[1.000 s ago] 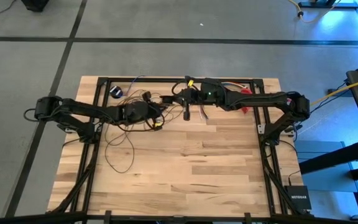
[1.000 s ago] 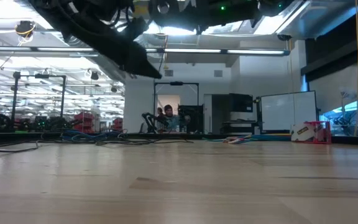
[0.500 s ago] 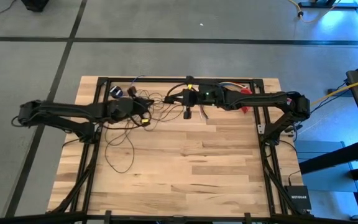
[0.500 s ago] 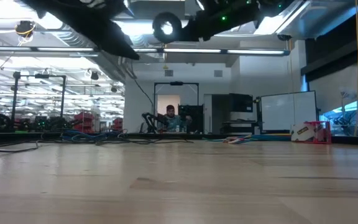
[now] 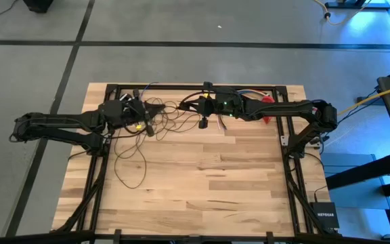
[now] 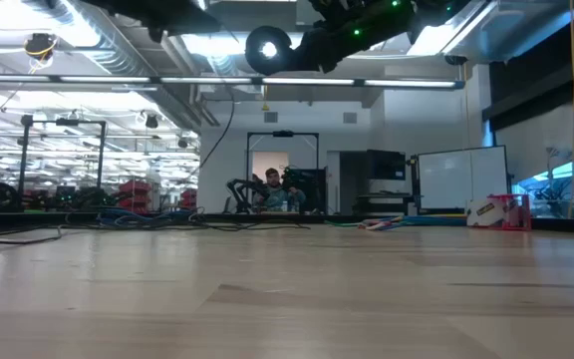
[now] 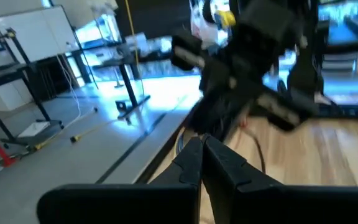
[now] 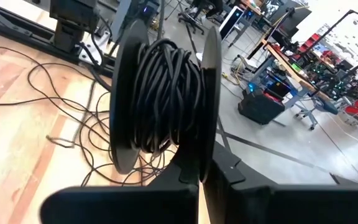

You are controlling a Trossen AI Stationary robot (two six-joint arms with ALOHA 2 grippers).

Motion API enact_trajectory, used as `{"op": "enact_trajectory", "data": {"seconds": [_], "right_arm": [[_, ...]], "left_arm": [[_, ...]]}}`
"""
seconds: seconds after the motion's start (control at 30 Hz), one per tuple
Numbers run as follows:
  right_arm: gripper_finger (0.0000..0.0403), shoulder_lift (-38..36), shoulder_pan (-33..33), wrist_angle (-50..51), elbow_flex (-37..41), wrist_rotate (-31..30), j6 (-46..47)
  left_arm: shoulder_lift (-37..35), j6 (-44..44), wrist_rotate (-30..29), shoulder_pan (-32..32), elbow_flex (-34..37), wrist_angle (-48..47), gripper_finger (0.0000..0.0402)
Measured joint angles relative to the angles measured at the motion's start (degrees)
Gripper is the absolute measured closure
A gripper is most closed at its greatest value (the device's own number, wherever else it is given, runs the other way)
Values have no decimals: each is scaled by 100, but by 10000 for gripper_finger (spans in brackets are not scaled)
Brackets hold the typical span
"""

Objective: Coiling cords

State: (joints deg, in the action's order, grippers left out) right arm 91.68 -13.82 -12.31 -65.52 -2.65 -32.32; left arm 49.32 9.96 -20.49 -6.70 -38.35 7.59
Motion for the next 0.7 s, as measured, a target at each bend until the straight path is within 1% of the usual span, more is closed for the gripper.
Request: {"op": "enact_trajectory", "data": {"seconds": [0.17,0.33,0.4,0.7], "right_arm": [[399,139,-7,-187,2,-38,-7],[399,336,-7,-253,-90,-397,7],[399,422,-4,-253,-145,-536,45],[399,472,-7,-376,-221,-529,490]], "left_arm": [[418,-119,34,3,4,869,397],[958,-160,100,80,4,1711,397],[1148,-162,98,137,4,1945,396],[1972,-11,95,297,-172,2631,396]]}}
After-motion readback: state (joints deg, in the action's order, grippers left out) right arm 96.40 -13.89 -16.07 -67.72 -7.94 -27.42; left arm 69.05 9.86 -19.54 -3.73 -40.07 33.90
